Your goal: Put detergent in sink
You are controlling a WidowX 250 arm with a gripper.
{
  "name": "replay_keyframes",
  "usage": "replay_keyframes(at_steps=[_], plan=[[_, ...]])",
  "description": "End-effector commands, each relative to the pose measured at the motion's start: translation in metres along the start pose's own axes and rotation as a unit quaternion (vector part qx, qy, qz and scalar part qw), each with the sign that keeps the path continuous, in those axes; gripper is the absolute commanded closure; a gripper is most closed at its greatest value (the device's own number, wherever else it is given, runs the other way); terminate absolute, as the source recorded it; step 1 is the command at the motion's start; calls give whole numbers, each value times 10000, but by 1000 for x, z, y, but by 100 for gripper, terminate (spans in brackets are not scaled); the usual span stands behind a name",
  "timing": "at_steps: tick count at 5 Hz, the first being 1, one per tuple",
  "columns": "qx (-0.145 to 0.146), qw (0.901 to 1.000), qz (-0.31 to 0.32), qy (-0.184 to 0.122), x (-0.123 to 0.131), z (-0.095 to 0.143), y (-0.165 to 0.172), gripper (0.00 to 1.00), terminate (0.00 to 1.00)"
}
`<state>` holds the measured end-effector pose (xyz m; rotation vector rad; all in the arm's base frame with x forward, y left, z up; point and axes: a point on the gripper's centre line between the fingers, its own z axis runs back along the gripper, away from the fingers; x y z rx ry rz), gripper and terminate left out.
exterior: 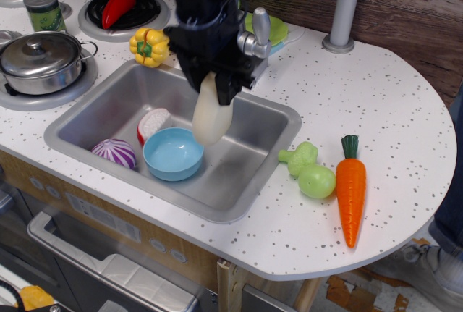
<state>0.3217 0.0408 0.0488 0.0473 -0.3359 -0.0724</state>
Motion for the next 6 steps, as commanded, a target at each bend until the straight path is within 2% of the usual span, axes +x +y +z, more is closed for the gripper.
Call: replay_keyframes(at_steps=[1,3,4,5,6], plan=[[-33,9988,-25,-481,-2,-21,-5,100,0],[-1,9983,-40,-585,-4,-33,-16,100,0],[-143,9975,20,-687,-4,-32,-17,0,0],[-143,9975,20,-687,-4,-32,-17,0,0],[-143,9975,20,-687,-4,-32,-17,0,100]])
